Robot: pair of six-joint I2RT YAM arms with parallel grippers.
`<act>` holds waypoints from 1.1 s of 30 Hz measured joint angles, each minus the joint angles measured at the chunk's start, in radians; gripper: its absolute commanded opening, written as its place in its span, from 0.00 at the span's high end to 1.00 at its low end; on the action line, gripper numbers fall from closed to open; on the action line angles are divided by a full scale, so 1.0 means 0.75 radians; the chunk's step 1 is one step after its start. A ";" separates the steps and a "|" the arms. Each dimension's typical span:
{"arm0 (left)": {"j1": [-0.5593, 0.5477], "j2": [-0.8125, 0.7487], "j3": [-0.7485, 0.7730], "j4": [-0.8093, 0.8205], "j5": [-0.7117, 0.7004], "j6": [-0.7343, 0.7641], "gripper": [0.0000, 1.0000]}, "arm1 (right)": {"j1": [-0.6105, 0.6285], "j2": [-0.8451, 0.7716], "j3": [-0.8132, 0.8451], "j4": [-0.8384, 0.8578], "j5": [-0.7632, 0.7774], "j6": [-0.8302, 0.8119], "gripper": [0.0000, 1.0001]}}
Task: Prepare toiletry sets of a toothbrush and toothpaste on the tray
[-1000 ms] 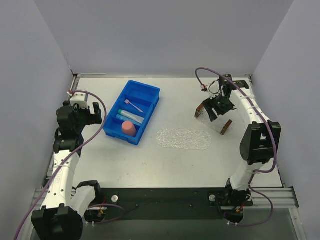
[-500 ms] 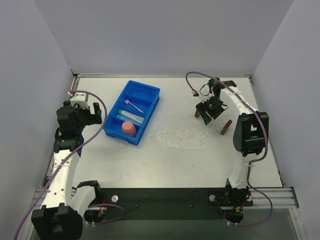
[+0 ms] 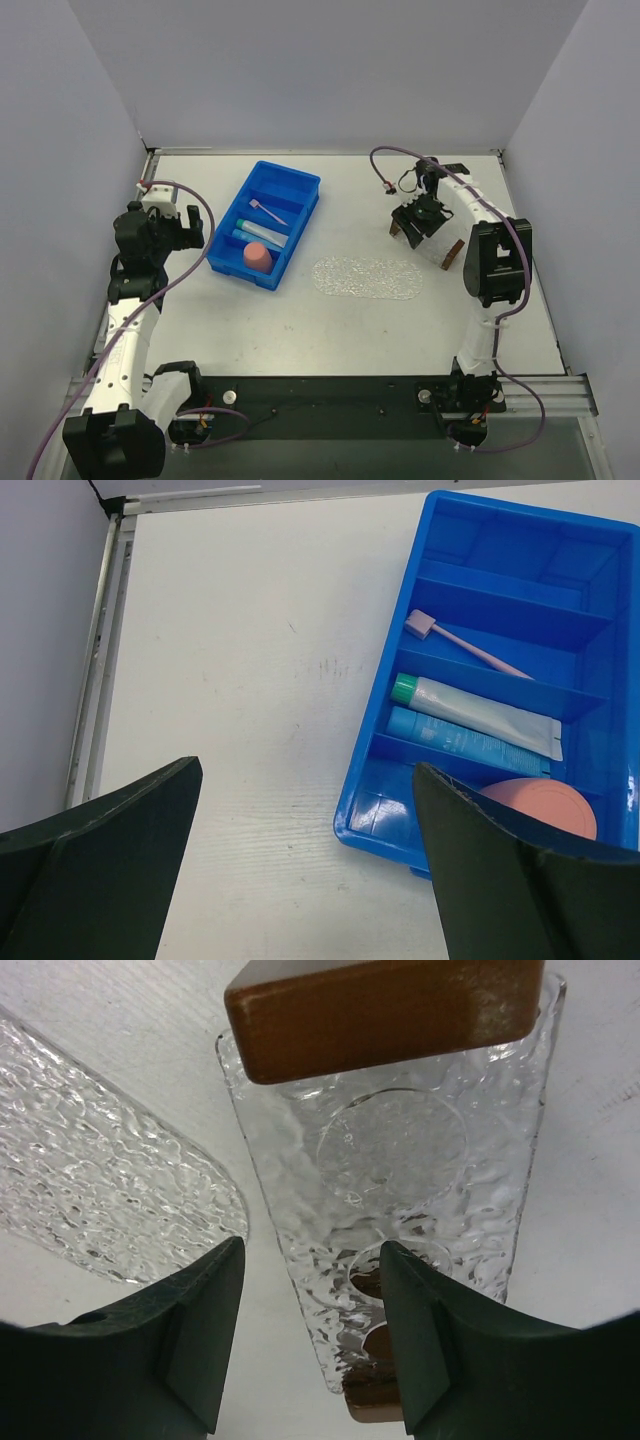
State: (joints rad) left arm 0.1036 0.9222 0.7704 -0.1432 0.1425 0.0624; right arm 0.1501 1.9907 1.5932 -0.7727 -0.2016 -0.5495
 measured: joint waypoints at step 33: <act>0.004 0.043 0.001 0.001 0.000 0.002 0.03 | 0.039 -0.251 -0.215 0.127 0.051 -0.183 1.00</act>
State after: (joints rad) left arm 0.1066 0.9543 0.7708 -0.1429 0.1425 0.0639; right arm 0.1795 1.8027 1.4319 -0.6773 -0.1635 -0.6865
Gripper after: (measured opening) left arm 0.975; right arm 0.270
